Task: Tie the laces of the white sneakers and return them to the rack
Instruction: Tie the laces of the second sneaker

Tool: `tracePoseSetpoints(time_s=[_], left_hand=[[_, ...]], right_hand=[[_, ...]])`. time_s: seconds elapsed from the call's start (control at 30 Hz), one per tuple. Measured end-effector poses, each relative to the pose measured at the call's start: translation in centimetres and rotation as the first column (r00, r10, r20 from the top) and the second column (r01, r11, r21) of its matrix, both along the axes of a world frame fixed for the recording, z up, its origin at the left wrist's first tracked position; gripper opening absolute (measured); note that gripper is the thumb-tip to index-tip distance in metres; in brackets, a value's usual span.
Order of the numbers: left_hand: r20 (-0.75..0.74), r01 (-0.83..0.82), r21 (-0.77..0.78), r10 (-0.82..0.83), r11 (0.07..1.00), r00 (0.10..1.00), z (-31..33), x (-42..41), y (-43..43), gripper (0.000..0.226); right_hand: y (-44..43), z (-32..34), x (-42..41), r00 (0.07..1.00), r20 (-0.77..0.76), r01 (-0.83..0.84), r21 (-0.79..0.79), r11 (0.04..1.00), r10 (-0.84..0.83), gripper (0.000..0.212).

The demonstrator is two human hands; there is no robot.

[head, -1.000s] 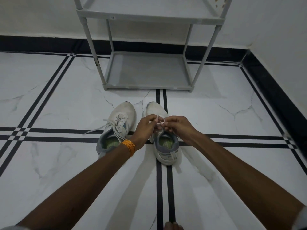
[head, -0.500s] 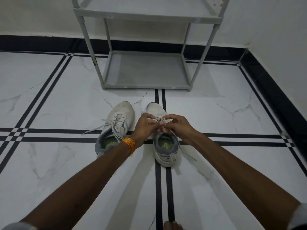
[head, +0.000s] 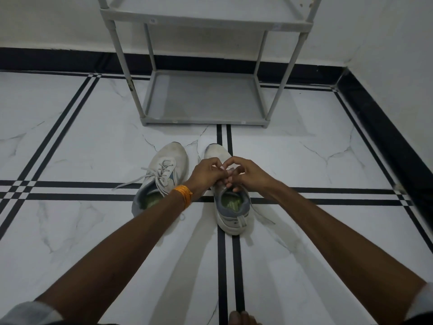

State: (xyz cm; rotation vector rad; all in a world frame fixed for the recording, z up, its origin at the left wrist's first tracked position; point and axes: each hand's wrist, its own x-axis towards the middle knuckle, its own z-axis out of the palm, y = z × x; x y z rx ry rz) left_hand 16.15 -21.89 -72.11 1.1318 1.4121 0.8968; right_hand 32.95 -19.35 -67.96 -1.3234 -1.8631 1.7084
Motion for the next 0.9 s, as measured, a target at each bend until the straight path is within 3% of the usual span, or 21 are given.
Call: tracePoseSetpoints(time_s=[0.07, 0.13, 0.2, 0.27, 0.4, 0.57, 0.73, 0.8, 0.83, 0.9], left_hand=[[-0.052, -0.071, 0.024, 0.072, 0.997, 0.996, -0.5, 0.6, -0.1, 0.028], [-0.227, -0.077, 0.117, 0.102, 0.990, 0.969, -0.7, 1.0, -0.2, 0.026], [-0.453, -0.004, 0.228, 0.110, 0.974, 0.885, -0.3, 1.2, -0.2, 0.024], [-0.562, 0.076, 0.283, 0.101, 0.956, 0.821, 0.1, 1.2, -0.1, 0.017], [-0.597, 0.170, 0.300, 0.046, 0.939, 0.801, 0.5, 0.4, -0.2, 0.007], [-0.712, 0.405, 0.333, -0.055, 0.852, 0.700, 0.8, -0.2, -0.5, 0.006], [-0.790, 0.495, 0.192, -0.165, 0.847, 0.590, 1.2, -0.4, 0.5, 0.019], [-0.741, 0.438, 0.119, -0.214, 0.891, 0.637, 1.3, 0.1, 0.5, 0.024], [-0.642, 0.371, 0.068, -0.244, 0.926, 0.727, 1.3, 0.3, 0.4, 0.025], [-0.296, 0.211, -0.064, -0.220, 0.975, 0.929, 1.0, 0.7, 0.2, 0.023]], right_hand=[[-0.2, -0.5, 0.2, 0.996, -0.046, 0.080, -0.040, 0.996, -0.082, 0.031], [-0.2, -0.9, 0.6, 0.979, -0.097, 0.164, -0.133, 0.977, -0.177, 0.033], [-0.2, -1.3, 0.6, 0.968, -0.116, 0.203, -0.156, 0.967, -0.222, 0.029], [-0.3, -1.4, 0.4, 0.967, -0.113, 0.214, -0.121, 0.969, -0.228, 0.023], [-0.4, -1.7, 0.2, 0.955, -0.115, 0.265, -0.077, 0.961, -0.273, 0.020], [-0.6, -2.4, 0.1, 0.947, -0.066, 0.317, 0.003, 0.949, -0.316, 0.012], [-0.6, -2.6, -0.1, 0.940, -0.029, 0.342, 0.059, 0.938, -0.341, 0.007], [-0.8, -2.6, 0.1, 0.934, -0.052, 0.355, 0.076, 0.932, -0.352, 0.007], [-1.0, -2.6, 0.2, 0.937, -0.052, 0.349, 0.106, 0.931, -0.346, 0.008], [-1.2, -2.5, 0.2, 0.953, -0.027, 0.302, 0.204, 0.931, -0.303, 0.007]])
